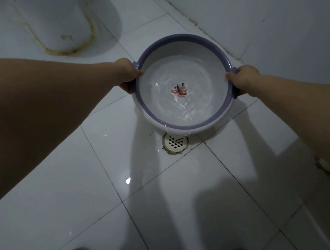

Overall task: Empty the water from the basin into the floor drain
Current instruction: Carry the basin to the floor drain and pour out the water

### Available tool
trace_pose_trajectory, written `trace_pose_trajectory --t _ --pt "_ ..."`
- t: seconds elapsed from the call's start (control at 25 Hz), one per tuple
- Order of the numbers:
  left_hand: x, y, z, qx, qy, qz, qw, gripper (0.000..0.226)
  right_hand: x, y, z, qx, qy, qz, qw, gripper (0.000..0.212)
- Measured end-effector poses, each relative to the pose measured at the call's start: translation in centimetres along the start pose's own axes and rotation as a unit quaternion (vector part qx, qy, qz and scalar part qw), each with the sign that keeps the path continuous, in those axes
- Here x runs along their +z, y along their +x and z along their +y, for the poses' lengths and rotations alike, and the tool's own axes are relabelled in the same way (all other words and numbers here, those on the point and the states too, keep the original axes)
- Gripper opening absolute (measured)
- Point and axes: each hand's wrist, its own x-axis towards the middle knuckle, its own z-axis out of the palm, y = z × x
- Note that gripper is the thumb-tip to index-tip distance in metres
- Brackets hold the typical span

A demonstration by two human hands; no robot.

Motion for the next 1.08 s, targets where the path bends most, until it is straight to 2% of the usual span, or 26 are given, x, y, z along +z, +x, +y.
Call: trace_pose_trajectory --t 0.76,1.08 --pt "-1.0 -0.5 0.7 0.016 -0.015 0.009 1.0 0.049 -1.5 -1.2 -1.0 -0.003 0.032 -0.002 0.999 0.056" --pt "-1.6 -0.9 1.2 0.035 -0.015 0.017 0.999 0.047 -2.6 -2.2 -1.6 -0.01 0.026 0.007 1.0 0.053"
